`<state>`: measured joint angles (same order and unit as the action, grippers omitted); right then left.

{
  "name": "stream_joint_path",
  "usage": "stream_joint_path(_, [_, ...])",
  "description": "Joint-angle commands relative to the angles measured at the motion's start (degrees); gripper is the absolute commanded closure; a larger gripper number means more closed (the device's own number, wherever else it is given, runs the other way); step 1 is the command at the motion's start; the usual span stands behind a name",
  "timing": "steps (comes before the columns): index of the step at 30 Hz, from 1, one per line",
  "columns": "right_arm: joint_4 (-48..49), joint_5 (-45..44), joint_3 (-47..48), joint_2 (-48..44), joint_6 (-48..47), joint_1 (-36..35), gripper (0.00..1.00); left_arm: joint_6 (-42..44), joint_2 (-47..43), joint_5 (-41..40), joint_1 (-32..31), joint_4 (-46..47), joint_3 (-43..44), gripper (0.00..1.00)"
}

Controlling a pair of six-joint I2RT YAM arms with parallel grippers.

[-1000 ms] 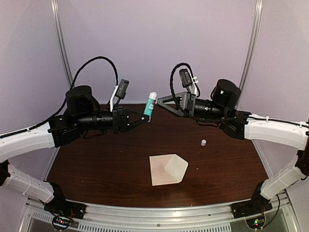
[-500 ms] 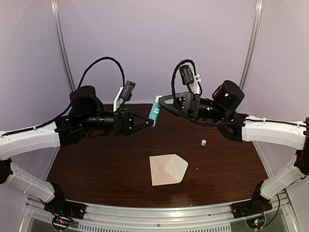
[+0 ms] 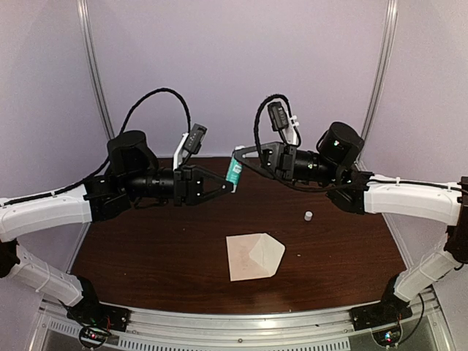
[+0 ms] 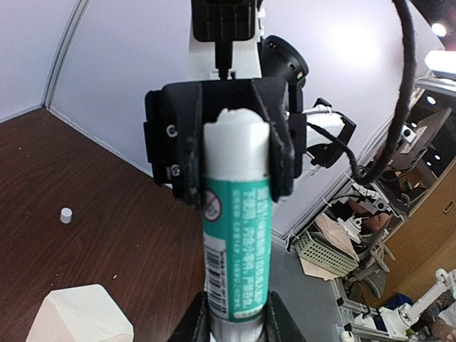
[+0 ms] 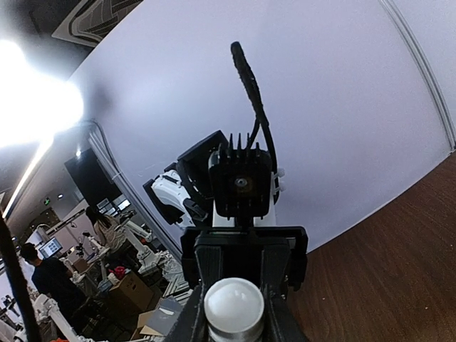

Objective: Place the letter into the envelope and seal it
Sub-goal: Unscrew the solid glue.

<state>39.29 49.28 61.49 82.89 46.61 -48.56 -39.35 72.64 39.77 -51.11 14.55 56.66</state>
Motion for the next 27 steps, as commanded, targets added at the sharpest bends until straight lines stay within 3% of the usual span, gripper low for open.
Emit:
stream_joint_path(1, [-14.7,-8.3,2.9,-1.5,-6.0,-0.8,0.97,2.8,-1.6,-8.7,0.2,-1.6,0.1,0.99])
stream_joint_path(5, [-29.6,-20.7,7.3,-0.4,-8.6,-0.7,0.99,4.6,-2.0,-18.8,0.2,-8.2,1.1,0.99])
stream_joint_path(11, [-37.9,-30.4,11.3,2.8,-3.8,-0.9,0.98,6.7,-0.7,-32.6,0.2,-16.1,3.2,1.0])
stream_joint_path(17, [-40.9,-37.3,12.8,6.7,-0.3,-2.3,0.96,7.5,1.6,-37.6,0.2,-16.3,3.4,1.0])
stream_joint_path(24, [-36.6,-37.8,12.4,8.2,2.6,-2.6,0.94,7.8,5.2,-37.0,0.2,-16.5,4.1,1.0])
stream_joint_path(27, [-35.1,-37.4,12.0,7.0,1.8,-2.5,0.87,7.4,5.7,-36.5,0.2,-16.1,4.4,1.0])
